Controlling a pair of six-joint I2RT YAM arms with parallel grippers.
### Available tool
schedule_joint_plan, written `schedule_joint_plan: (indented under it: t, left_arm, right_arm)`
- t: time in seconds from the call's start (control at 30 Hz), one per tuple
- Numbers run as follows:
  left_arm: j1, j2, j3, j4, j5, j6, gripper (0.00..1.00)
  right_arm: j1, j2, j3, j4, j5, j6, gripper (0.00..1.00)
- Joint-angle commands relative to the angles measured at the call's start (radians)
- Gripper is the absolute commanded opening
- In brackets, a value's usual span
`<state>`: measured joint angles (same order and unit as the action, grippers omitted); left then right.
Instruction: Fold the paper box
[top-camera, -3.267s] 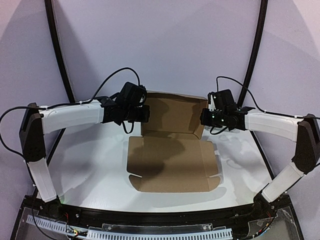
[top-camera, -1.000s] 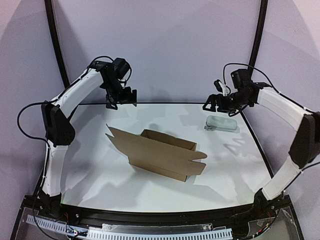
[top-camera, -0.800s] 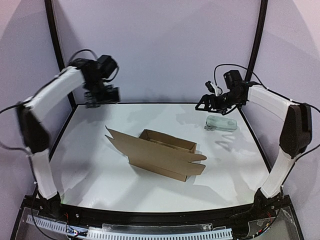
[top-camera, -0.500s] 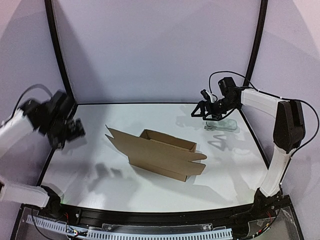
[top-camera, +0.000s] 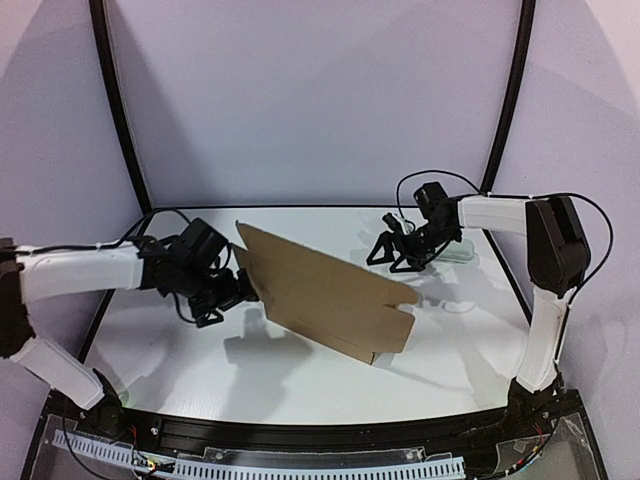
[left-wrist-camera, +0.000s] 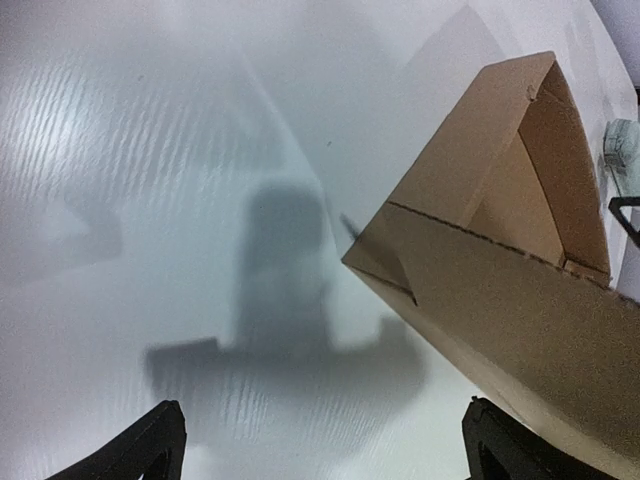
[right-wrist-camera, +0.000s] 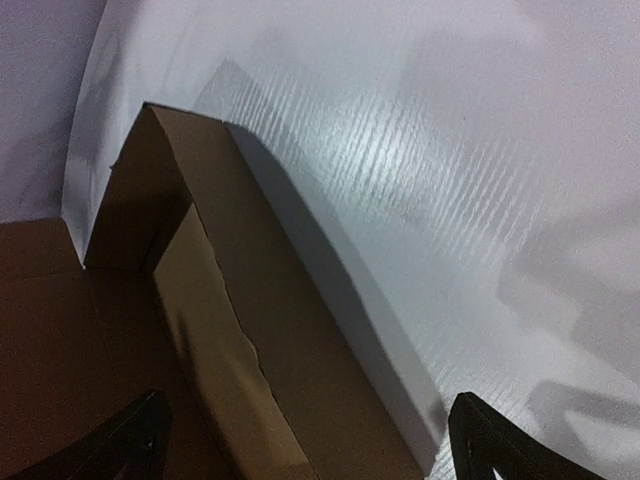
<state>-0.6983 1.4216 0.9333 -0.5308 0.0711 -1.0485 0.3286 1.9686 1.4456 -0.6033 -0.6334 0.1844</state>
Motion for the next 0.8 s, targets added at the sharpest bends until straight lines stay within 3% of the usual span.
schedule_joint_plan:
  t: [0.0, 0.27, 0.43, 0.67, 0.77]
  left_arm:
    - [0.036, 0.070, 0.099, 0.023, 0.007, 0.059, 0.99]
    - [0.119, 0.274, 0.292, 0.095, 0.127, 0.157, 0.99]
    - [0.180, 0.481, 0.491, 0.138, 0.229, 0.193, 0.99]
    - [0.216, 0.651, 0.744, 0.093, 0.279, 0.275, 0.99]
    - [0.224, 0.691, 0.784, 0.091, 0.312, 0.277, 0.99]
  right_arm:
    - [0.022, -0.010, -0.073, 0.006, -0.048, -0.008, 0.98]
    - [0.043, -0.140, -0.253, 0.069, -0.086, 0.075, 0.97]
    - [0.134, -0.185, -0.342, 0.130, -0.131, 0.105, 0.97]
    - [0.246, -0.228, -0.407, 0.232, -0.170, 0.117, 0.98]
    - [0.285, -0.226, -0.415, 0.284, -0.182, 0.118, 0.98]
